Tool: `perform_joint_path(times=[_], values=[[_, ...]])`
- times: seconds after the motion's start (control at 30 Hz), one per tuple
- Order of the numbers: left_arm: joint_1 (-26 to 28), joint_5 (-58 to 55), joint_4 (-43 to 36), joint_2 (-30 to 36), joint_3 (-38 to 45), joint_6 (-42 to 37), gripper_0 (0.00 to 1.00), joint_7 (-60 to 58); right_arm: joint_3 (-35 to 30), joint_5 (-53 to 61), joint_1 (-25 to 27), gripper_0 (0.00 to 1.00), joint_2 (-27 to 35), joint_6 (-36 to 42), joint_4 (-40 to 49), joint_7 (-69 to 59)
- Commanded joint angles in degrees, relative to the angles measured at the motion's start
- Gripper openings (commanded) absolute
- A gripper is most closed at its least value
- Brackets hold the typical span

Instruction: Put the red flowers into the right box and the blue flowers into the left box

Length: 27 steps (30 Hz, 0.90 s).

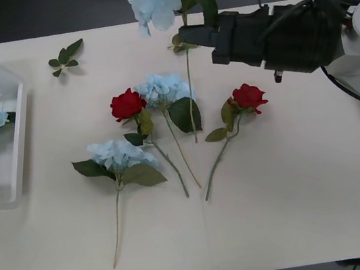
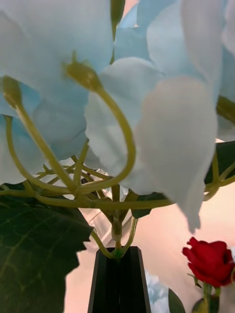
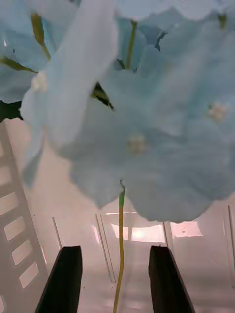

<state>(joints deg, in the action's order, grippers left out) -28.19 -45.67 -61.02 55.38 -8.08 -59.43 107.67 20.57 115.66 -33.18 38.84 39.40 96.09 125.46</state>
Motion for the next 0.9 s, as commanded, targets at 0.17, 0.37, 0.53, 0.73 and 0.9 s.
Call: perform_joint_path(times=[0.17,0.37,0.53,0.73,0.9], values=[[0.6,-0.3,-2.3,2.8,8.4,-1.7,1.0,3.4,6.5,-0.3,-5.1,0.0,-5.4,-7.1,-2.4,2.7],[0.5,-1.1,-8.2,2.8,19.2,-13.5,1.0,9.7,6.5,-1.5,-6.3,0.0,-8.3,-6.3,-4.4,3.6],[0.5,-4.1,-13.5,2.8,25.5,-22.7,1.0,13.8,6.5,-1.2,-6.8,0.0,-9.9,-5.0,-5.8,4.1],[0.6,-17.6,-15.7,2.8,27.6,-31.3,1.0,20.9,5.3,-0.3,-6.8,0.0,-11.9,-5.1,-6.3,4.4],[0.6,-31.2,-15.6,2.5,25.3,-34.8,1.0,22.9,4.0,1.0,-6.8,0.0,-13.0,-5.1,-6.8,4.7]])
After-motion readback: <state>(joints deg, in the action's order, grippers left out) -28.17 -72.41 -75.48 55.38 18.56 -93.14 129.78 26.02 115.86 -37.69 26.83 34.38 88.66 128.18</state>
